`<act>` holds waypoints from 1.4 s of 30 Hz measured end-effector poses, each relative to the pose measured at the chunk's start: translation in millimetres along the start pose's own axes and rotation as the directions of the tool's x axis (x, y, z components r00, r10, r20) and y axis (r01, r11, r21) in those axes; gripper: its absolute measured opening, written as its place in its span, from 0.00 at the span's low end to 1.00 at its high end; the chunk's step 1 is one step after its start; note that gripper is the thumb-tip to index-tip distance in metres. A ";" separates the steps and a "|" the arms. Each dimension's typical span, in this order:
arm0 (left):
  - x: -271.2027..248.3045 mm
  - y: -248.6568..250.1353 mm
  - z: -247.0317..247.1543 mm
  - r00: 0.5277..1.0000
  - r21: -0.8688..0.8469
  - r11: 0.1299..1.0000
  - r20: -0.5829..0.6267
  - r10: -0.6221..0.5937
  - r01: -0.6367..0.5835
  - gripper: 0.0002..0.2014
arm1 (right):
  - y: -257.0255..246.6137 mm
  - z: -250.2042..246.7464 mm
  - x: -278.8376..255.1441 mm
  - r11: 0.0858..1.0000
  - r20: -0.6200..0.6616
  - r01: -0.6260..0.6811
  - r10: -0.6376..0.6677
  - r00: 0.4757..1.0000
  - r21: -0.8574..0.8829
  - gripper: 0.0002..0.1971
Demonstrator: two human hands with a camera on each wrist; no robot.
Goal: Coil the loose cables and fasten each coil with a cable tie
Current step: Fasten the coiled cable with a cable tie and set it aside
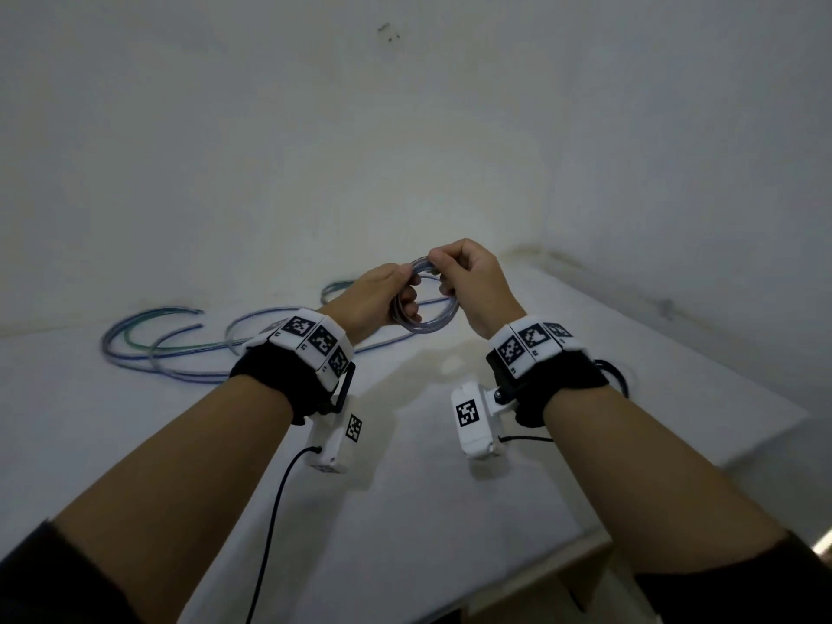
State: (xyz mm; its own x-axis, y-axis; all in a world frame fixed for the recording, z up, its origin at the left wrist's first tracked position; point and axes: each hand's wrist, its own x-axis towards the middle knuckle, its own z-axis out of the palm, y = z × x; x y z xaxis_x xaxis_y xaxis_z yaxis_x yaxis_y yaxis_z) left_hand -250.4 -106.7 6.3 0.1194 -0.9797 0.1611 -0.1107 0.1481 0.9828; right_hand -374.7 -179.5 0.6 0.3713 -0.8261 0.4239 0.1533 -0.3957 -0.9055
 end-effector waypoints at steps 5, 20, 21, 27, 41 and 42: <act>20.1 -5.5 48.2 0.999 0.166 0.985 0.010 0.038 -0.040 0.15 | -1.8 -55.1 -10.0 0.992 0.035 -0.120 0.122 0.992 -0.045 0.04; 39.2 -28.5 109.0 0.995 0.338 0.939 0.088 0.041 -0.068 0.16 | 21.0 -168.1 -42.5 0.156 -0.139 -0.292 0.613 0.778 -0.944 0.16; 39.5 -29.1 109.2 0.995 0.345 0.936 0.091 0.042 -0.071 0.16 | 22.7 -167.5 -43.1 0.132 -0.145 -0.286 0.623 0.768 -0.949 0.16; 40.8 -32.0 100.8 0.995 0.386 0.918 0.071 0.065 -0.087 0.16 | 28.6 -164.1 -40.8 0.104 -0.131 -0.243 0.610 0.782 -0.964 0.08; 21.1 -30.8 -16.3 0.952 0.409 0.911 -0.260 0.161 -0.043 0.17 | 9.4 -56.4 -3.2 0.938 0.075 -0.318 0.330 0.941 -0.139 0.10; 16.4 -31.3 -32.0 0.942 0.428 0.903 -0.287 0.171 -0.034 0.17 | 7.8 -38.9 0.1 0.949 0.130 -0.315 0.316 0.940 -0.029 0.10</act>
State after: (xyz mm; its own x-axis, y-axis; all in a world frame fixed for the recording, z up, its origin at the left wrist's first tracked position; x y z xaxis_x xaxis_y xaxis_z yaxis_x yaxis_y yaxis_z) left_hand -213.5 -123.2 -18.9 0.3768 -0.8591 0.3464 -0.5262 0.1092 0.8433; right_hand -409.0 -198.3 -5.6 0.5167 -0.8491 0.1099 0.0020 -0.1272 -0.9919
